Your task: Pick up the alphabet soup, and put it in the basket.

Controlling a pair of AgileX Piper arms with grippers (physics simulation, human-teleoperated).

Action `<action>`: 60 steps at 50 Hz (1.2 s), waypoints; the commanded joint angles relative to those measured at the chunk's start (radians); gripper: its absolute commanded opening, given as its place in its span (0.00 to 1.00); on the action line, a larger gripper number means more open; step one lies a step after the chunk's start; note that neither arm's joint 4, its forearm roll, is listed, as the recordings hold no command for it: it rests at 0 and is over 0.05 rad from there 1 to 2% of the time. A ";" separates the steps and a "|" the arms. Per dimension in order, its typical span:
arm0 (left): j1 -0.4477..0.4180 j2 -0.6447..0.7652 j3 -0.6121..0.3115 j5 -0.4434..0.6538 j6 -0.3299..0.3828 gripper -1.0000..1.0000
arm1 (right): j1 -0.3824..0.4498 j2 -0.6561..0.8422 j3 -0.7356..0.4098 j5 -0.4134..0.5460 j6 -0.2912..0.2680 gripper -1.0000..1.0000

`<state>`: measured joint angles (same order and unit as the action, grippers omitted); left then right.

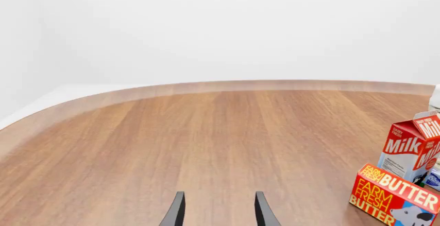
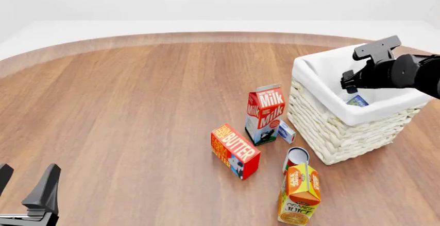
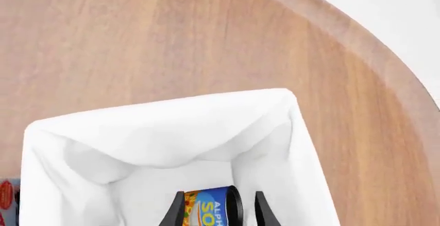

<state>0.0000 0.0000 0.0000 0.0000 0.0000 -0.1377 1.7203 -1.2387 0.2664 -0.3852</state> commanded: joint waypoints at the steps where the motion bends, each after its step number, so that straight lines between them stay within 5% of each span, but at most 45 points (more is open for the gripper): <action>1: 0.000 0.000 0.000 0.000 0.000 1.00 | 0.003 -0.048 0.017 -0.011 0.022 1.00; 36: 0.000 0.000 0.000 0.000 0.000 1.00 | -0.004 -0.398 0.292 -0.064 0.085 1.00; 42: 0.000 0.000 0.000 0.000 0.000 1.00 | -0.026 -0.448 0.342 -0.091 0.117 1.00; 43: 0.000 0.000 0.000 0.000 0.000 1.00 | -0.010 -0.466 0.349 -0.093 0.160 1.00; 60: 0.000 0.000 0.000 0.000 0.000 1.00 | -0.062 -0.612 0.516 -0.168 0.177 1.00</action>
<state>0.0000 0.0000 0.0000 0.0000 0.0000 -0.1765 1.2007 -0.8119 0.1312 -0.2307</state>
